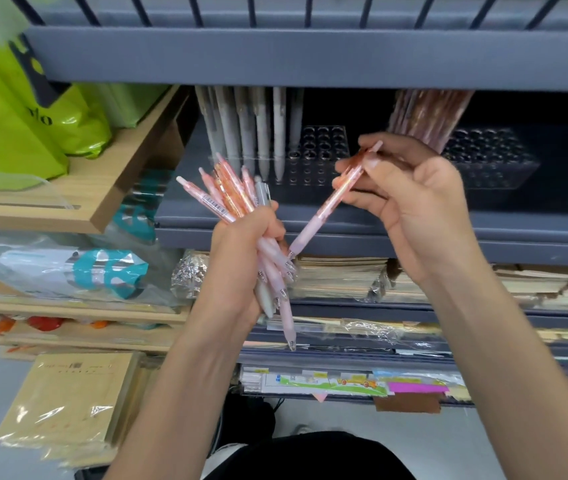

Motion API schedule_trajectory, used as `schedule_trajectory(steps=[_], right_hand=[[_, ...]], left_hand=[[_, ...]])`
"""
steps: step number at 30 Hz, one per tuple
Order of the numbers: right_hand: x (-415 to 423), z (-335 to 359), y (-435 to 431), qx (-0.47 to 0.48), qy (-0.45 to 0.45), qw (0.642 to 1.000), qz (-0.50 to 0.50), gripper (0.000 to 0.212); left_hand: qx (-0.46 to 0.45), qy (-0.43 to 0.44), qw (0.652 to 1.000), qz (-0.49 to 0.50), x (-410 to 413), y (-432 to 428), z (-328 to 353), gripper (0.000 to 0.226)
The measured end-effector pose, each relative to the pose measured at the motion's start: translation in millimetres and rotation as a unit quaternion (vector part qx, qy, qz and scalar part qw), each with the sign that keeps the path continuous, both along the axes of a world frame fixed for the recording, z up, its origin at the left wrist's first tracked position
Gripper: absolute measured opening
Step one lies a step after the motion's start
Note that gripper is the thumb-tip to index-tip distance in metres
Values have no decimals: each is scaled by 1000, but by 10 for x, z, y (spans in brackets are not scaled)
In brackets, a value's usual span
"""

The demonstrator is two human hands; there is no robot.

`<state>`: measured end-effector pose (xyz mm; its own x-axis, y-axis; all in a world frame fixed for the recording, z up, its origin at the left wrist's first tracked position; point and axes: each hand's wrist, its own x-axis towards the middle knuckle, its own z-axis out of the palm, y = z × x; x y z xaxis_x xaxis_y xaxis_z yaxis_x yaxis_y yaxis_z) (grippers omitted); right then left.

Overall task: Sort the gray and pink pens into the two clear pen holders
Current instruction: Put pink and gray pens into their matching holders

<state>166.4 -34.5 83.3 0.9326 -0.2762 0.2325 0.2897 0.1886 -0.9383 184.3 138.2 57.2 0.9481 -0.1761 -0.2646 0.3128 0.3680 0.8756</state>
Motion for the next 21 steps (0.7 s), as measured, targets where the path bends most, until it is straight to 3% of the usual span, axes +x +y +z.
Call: schedule_trajectory(steps=[5,12,17,21], right_hand=[[-175,-42,-298,23,-22,993,-109,13],[-418,-60,-895,32,-63,955,-288,22],[-393,41,-1147,-4,-134,932,-336,22],[-266,81,-1193,-51,-137,929,-341,18]], left_hand=[[-29,-22,999,-17,-12,-145,-8,29],[-28,-30,998,-38,-57,-292,-17,26],[-37,-24,997,-59,-95,-338,-33,27],[-54,-12,996,-76,-120,-386,-7,28]])
